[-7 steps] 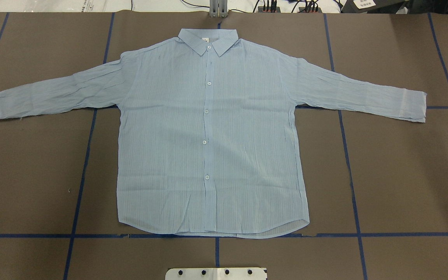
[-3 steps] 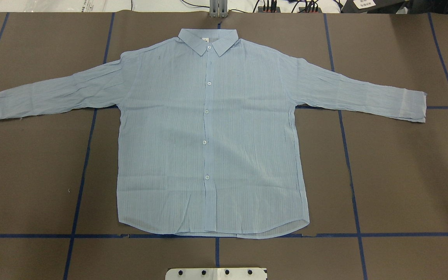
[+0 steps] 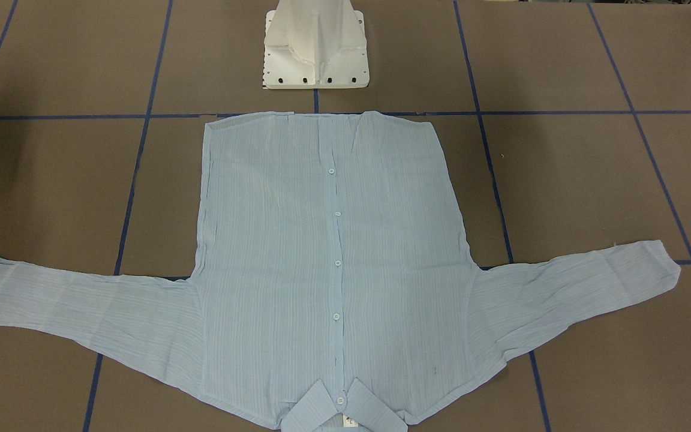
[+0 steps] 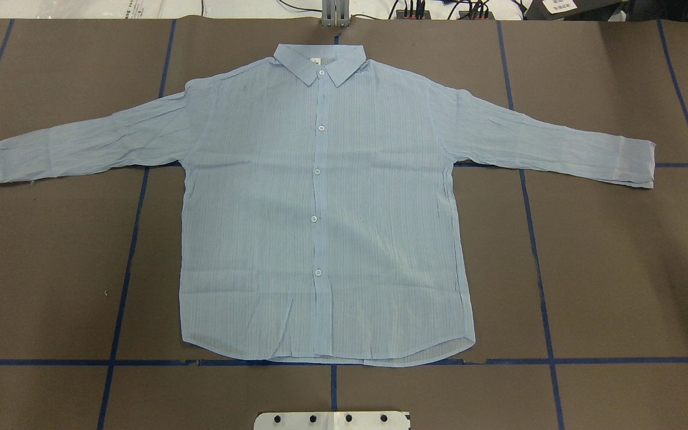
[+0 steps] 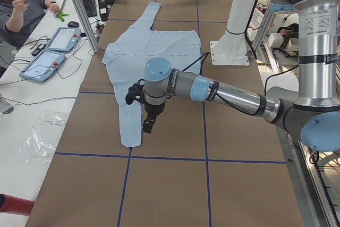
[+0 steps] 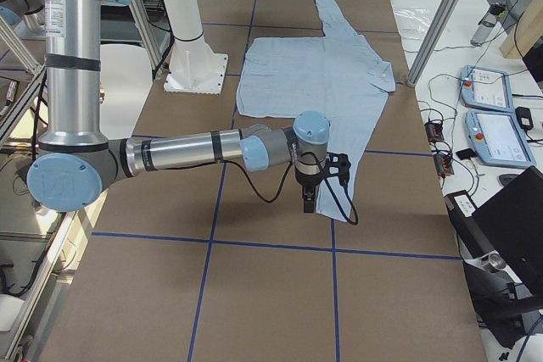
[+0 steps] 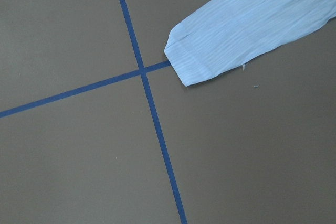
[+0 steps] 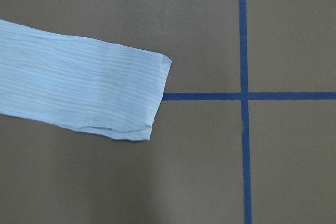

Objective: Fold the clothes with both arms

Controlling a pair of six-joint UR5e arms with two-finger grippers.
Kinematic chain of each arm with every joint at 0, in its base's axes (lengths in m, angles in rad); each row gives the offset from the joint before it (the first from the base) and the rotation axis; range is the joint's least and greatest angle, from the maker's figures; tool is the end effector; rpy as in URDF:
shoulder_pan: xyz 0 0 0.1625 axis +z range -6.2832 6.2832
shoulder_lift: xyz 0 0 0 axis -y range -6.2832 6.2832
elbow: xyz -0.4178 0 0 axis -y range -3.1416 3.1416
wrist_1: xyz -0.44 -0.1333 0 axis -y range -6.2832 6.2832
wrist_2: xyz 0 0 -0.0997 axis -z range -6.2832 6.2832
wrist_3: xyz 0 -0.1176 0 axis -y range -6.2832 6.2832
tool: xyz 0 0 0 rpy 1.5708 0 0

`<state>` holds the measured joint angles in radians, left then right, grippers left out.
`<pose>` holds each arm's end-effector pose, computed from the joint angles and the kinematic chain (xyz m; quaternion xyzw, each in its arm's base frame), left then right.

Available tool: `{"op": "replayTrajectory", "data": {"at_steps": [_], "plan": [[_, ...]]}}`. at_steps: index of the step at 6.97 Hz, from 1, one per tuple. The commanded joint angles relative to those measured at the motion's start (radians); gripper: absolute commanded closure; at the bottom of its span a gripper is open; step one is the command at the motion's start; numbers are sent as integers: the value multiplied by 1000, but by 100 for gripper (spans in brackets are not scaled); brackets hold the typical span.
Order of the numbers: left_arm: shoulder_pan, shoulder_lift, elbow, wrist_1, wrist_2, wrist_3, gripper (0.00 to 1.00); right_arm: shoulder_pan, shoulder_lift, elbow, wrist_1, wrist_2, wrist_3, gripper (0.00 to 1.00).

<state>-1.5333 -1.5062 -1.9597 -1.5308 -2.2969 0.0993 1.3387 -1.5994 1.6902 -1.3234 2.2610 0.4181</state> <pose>-0.0360 -0.5122 0.4957 0.1432 0.3473 0.1134 0.9198 -0.0697 -0.5491 0.5927 0.0436 -0.3666 0.0295 0.9289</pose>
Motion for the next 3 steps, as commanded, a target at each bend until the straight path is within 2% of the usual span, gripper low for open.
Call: {"op": "replayTrajectory", "data": {"at_steps": [1,3], "plan": [[-1,-35,-8,-28,-4,0,0,-74,88,-276,340,-26,164,1],[-1,-34,-13,-28,-6,-1,0,-134,153,-372,401,-61,223,8]]}}
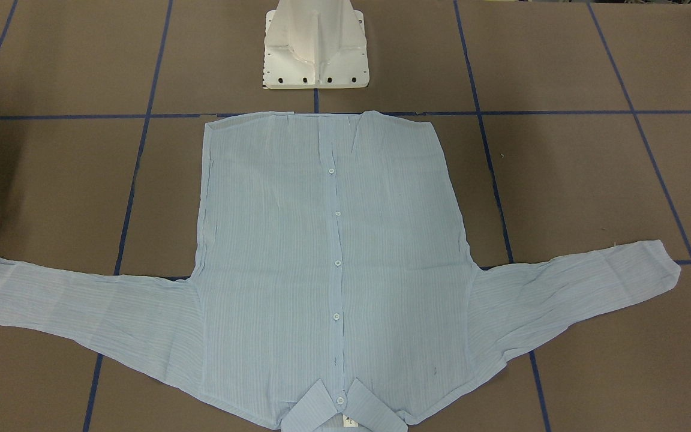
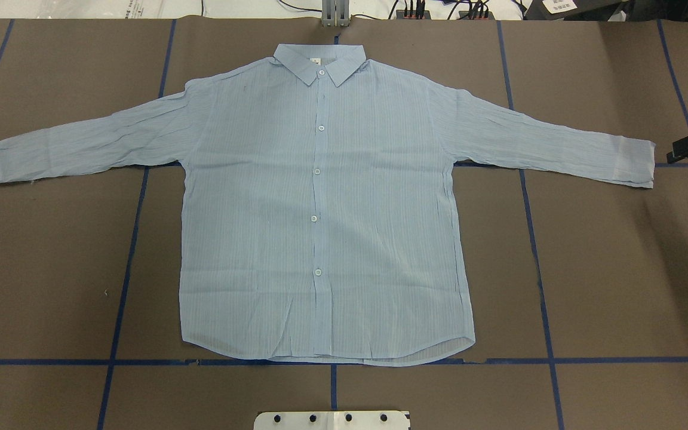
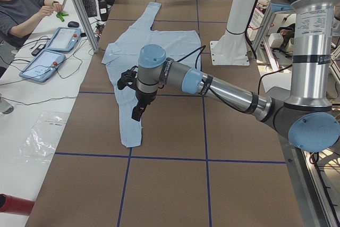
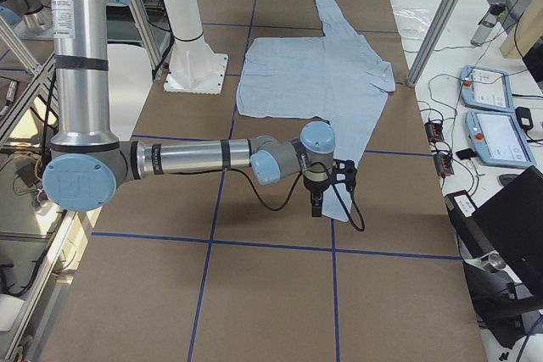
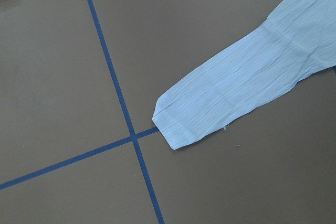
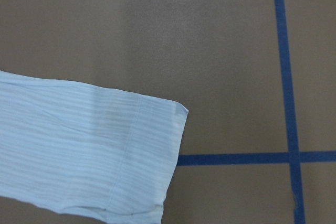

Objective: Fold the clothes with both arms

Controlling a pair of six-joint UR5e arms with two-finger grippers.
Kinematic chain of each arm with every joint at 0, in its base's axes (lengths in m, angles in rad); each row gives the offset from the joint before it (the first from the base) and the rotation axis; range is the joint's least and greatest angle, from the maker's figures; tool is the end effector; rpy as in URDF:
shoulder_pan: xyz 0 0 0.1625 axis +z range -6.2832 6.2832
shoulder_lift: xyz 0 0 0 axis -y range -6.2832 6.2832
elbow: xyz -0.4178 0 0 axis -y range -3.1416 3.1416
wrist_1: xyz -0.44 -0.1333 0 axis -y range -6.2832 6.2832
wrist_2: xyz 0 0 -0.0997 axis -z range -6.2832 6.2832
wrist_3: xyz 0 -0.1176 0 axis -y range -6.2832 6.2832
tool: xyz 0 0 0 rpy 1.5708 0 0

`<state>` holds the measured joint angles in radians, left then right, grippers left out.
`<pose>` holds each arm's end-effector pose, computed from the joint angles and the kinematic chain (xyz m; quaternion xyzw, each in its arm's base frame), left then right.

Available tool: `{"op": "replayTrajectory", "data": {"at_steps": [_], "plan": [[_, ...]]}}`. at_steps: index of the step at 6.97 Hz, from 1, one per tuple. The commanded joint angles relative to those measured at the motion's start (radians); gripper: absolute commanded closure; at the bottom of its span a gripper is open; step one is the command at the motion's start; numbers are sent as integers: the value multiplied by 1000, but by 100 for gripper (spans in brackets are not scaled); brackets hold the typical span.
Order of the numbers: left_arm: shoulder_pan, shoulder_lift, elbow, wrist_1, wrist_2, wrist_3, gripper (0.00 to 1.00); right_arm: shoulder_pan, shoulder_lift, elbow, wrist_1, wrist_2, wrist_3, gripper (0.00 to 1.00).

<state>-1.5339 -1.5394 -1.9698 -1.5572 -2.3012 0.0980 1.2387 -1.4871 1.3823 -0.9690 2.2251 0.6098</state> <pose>-0.0356 -0.5230 0.4696 0.1751 0.3464 0.1247 0.9131 -0.1388 -0.5917 0.6594 0.0662 -0.3832 0.0488 0.9200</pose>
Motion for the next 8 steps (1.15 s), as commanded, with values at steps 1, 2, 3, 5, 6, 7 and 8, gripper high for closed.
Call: {"op": "replayTrajectory", "data": {"at_steps": [1,2,3,5,6,7,8], "plan": [[0,-1,-3,-1,-1,2,0,-54,63,-89,47,-27,30,9],[0,-1,-3,-1,0,0,0,-70,85,-110,47,-34,31,11],[0,-1,-4,-1,0,0,0,-74,100,-132,47,-41,31,15],[0,1,-3,-3,-1,2,0,-80,116,-155,46,-47,31,27],[0,1,-3,-3,-1,2,0,-82,117,-163,46,-59,30,34],[0,1,-3,-3,-1,2,0,-84,119,-173,46,-64,31,38],[0,1,-4,-3,-1,2,0,-85,120,-175,46,-64,31,46]]}}
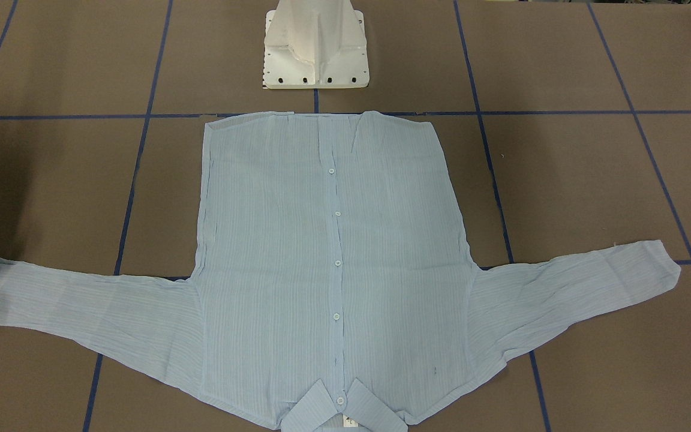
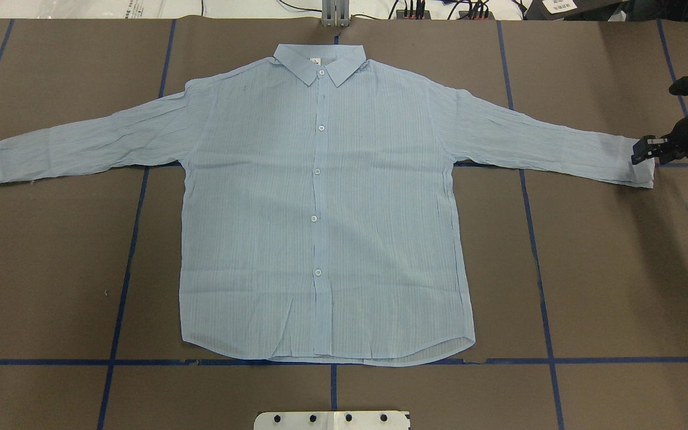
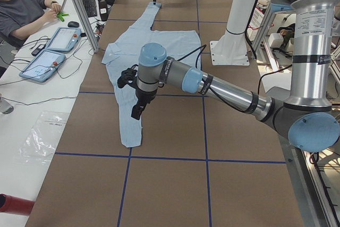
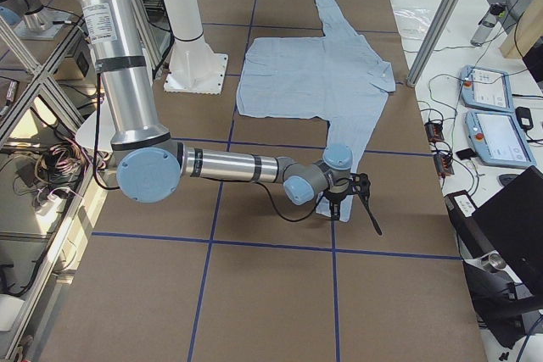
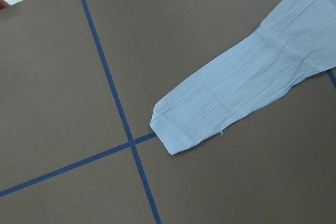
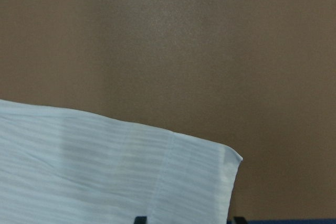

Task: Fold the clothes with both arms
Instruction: 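Lower the right gripper onto the sleeve cuff nearest it and grasp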

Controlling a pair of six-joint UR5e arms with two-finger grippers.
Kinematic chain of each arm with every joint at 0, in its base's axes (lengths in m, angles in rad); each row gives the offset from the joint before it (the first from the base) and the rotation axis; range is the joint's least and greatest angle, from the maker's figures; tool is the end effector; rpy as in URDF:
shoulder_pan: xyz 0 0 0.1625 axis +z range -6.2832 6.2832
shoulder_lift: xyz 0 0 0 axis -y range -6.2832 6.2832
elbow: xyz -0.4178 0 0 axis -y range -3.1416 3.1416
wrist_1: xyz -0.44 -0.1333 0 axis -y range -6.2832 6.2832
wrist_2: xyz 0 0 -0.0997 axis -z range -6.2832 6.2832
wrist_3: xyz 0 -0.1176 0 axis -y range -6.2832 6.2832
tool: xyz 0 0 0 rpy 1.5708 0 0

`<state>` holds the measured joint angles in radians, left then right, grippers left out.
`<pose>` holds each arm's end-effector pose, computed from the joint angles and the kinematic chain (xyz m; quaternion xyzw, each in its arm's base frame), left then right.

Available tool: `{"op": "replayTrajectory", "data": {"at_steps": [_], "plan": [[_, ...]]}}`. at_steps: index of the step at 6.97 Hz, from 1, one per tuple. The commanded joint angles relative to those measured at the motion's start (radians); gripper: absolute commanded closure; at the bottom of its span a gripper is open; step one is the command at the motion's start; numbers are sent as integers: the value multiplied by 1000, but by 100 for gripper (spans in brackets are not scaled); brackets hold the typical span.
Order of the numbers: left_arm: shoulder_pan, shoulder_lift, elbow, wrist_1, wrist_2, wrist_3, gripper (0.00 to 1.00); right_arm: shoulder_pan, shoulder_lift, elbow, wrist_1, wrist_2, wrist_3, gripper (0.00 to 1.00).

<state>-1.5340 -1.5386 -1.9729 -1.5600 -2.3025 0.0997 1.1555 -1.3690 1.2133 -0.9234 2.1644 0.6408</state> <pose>-0.0355 -0.5225 0.4679 0.1778 0.3466 0.1264 0.9123 -0.2014 -0.6241 0.6789 0.0581 -0.3623 0.0336 0.9296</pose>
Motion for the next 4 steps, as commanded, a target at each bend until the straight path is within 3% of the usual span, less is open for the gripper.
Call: {"op": "replayTrajectory", "data": {"at_steps": [1,2,4], "plan": [[0,0,0,0,0,0,0,-2,4,-8,-2,-3,0,69],[0,0,-1,0,0,0,0,-2,4,-8,-2,-3,6,100],[0,0,-1,0,0,0,0,-2,8,-1,0,-1,65,100]]}}
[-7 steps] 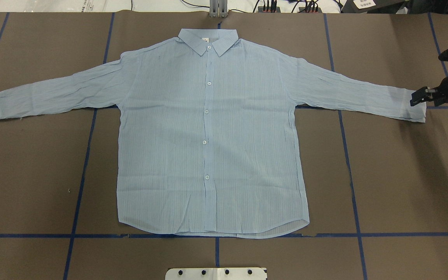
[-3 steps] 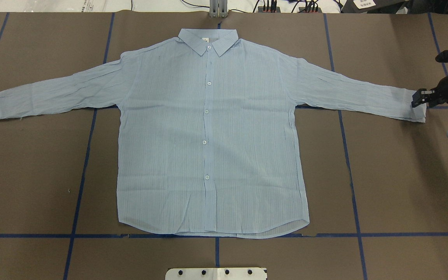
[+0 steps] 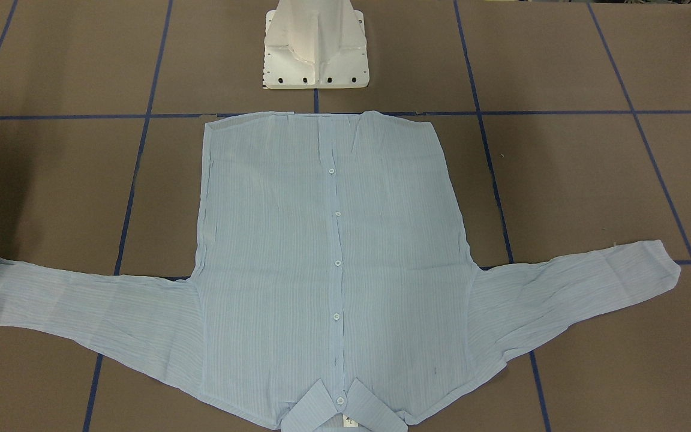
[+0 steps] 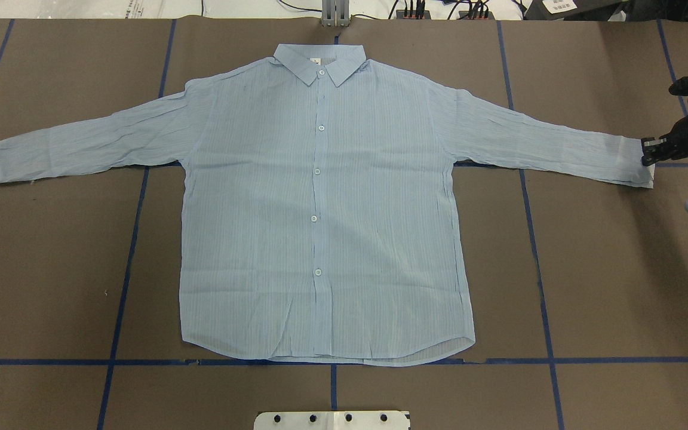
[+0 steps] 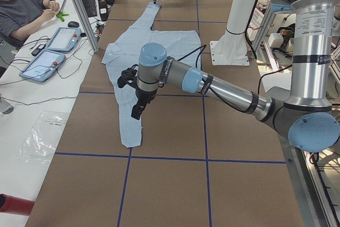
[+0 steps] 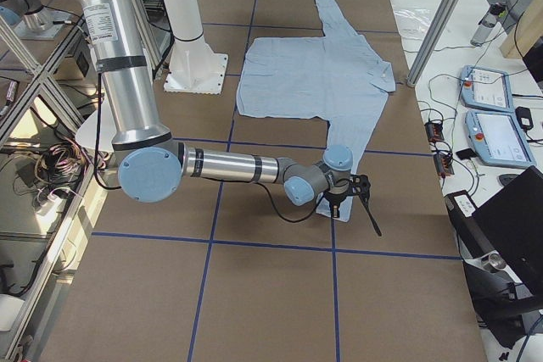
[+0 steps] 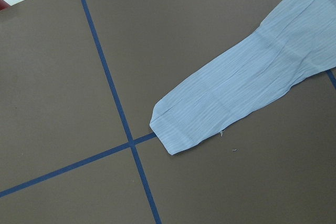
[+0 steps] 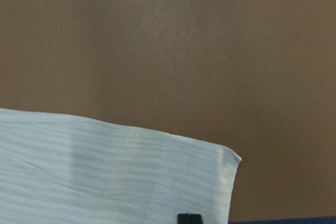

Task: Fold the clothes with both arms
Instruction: 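Lower the right gripper onto the sleeve cuff nearest it and grasp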

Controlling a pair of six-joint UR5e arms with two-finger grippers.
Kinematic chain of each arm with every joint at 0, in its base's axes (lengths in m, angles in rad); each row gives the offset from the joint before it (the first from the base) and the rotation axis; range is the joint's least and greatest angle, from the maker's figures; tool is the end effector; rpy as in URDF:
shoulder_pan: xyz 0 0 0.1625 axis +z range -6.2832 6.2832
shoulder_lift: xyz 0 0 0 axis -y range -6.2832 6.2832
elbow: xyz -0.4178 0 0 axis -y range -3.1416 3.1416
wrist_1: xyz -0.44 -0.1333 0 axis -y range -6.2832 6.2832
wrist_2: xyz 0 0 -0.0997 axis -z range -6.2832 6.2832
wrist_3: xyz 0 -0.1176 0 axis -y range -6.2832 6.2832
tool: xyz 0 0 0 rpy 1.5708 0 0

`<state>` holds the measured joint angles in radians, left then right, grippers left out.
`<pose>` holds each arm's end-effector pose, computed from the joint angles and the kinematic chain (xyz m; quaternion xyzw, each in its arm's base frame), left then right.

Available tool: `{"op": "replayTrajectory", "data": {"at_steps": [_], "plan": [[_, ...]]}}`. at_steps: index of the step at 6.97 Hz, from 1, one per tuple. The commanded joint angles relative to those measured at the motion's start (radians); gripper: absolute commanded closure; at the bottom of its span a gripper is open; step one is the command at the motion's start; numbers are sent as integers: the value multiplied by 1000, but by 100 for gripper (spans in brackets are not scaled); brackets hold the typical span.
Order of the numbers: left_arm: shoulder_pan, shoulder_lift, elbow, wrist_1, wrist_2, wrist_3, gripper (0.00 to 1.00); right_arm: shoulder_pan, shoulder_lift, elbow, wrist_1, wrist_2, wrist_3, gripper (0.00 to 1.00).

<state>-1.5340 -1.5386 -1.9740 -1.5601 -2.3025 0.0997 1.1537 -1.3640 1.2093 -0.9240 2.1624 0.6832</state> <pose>-0.0355 -0.5224 0.4673 0.1783 0.3465 0.1266 0.9122 -0.2032 -0.6258 0.6781 0.0508 -0.3628 0.0527 0.9290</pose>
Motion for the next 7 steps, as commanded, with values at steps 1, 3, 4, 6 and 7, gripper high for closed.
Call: {"op": "replayTrajectory", "data": {"at_steps": [1,3,4,6,7], "plan": [[0,0,0,0,0,0,0,0,8,4,2,1,22,100],[0,0,0,0,0,0,0,1,8,-2,1,2,21,71],[0,0,0,0,0,0,0,3,6,-4,-1,2,22,61],[-2,0,0,0,0,0,0,3,3,-14,1,2,21,61],[0,0,0,0,0,0,0,3,5,-20,1,2,22,61]]}}
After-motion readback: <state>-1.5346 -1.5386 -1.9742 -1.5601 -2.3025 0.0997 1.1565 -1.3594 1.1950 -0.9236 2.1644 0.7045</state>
